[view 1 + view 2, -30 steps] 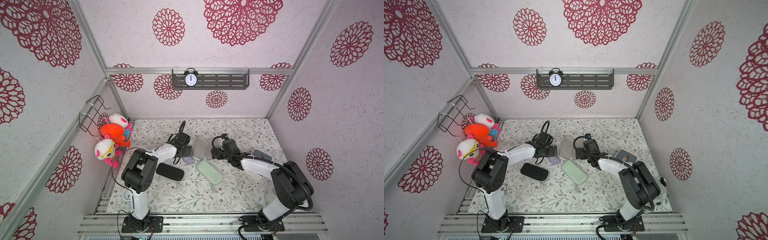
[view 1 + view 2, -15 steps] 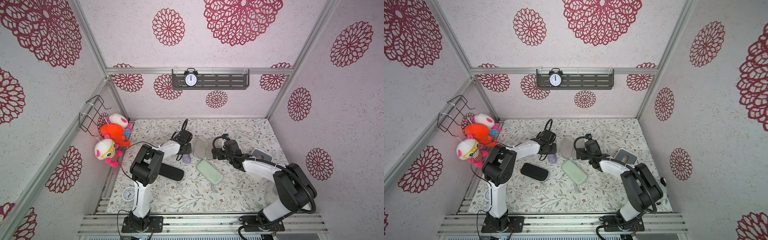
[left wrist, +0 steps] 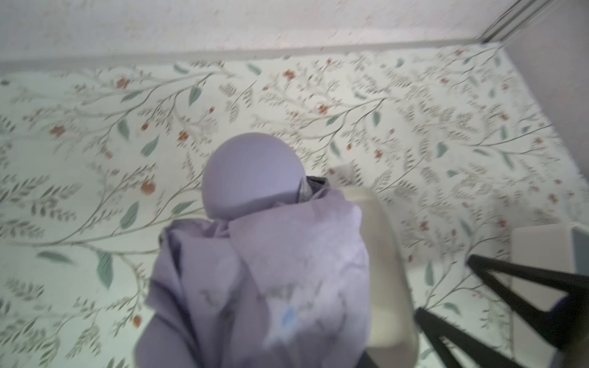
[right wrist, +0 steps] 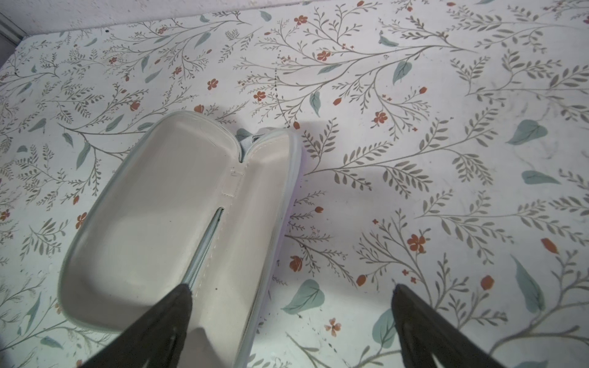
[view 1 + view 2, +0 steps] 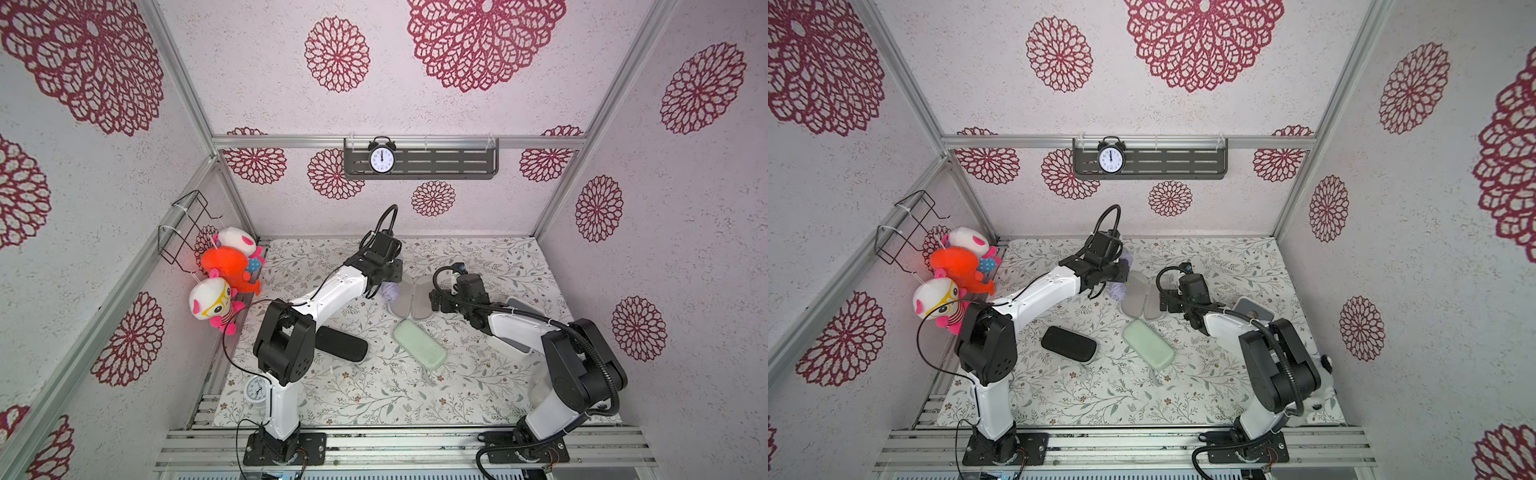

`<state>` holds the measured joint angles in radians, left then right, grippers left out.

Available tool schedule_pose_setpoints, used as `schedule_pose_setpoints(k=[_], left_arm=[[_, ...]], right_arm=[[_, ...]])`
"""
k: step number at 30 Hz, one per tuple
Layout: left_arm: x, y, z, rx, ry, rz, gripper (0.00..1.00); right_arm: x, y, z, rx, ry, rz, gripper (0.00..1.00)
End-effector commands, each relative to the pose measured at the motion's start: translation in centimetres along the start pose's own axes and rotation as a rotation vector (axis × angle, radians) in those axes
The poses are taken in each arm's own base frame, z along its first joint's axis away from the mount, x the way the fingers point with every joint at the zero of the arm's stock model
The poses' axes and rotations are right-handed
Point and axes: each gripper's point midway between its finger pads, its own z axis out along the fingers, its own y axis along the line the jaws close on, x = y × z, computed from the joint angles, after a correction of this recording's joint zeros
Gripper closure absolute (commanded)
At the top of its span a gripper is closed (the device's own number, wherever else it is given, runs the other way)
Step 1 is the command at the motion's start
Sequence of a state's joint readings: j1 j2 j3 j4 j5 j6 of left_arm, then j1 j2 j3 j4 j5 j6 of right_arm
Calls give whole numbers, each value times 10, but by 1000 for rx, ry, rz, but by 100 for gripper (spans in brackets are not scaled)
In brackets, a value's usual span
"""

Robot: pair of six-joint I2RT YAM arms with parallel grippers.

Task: Put umbrellas into zippered umbrella sleeves
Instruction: Place the umbrella in the umbrella sleeve.

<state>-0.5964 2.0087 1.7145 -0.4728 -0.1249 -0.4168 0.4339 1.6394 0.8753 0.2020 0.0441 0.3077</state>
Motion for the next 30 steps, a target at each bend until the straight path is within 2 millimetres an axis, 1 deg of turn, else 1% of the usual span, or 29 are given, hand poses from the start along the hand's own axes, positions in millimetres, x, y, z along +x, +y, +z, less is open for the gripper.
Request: schedule_pose_setpoints(k=[1, 5, 7, 9, 12, 14, 15, 17, 18, 20, 22, 24, 25, 27, 28, 29, 30], left_arm=[[46, -10, 43, -10, 158, 67, 91], [59, -15, 63, -48, 201, 106, 92], [65, -12, 69, -90, 223, 137, 94], [70, -12, 77, -93, 248, 159, 94], [83, -6, 86, -119, 283, 155, 91], [90, 4, 88, -178, 301, 154, 86], [92, 6, 89, -186, 304, 155, 81], [94, 3, 90, -165, 305, 150, 66], [92, 0, 88, -155, 297, 146, 61], [84, -3, 82, -142, 268, 138, 57], [82, -1, 80, -156, 262, 148, 57], [81, 4, 81, -180, 265, 161, 56], [82, 6, 86, -181, 262, 158, 54], [90, 6, 93, -169, 280, 159, 33], [93, 6, 94, -170, 284, 163, 30], [93, 6, 93, -173, 282, 166, 30], [88, 6, 89, -170, 262, 160, 29]], right_arm=[[-14, -1, -4, 0, -23, 9, 1], [-12, -5, -10, 9, -27, 14, 1], [-12, -7, -13, 19, -32, 15, 1], [-11, -8, -14, 19, -34, 15, 1], [-8, -8, -13, 12, -24, 16, 1], [-6, -8, -13, 10, -22, 19, 1], [-6, -7, -13, 7, -22, 21, 1], [-6, -6, -12, 2, -19, 22, 1], [-5, -6, -11, 1, -16, 22, 1], [-4, -6, -7, 0, -7, 24, 1], [-3, -5, -3, -2, 3, 22, 1], [-2, -3, -2, -11, 3, 23, 1], [-3, -3, -2, -16, 0, 25, 1], [-2, -3, -2, -17, 1, 26, 2], [-2, -3, -2, -18, 0, 27, 2], [-1, -4, -1, -14, 2, 27, 2], [0, -4, 0, -10, 5, 28, 2]])
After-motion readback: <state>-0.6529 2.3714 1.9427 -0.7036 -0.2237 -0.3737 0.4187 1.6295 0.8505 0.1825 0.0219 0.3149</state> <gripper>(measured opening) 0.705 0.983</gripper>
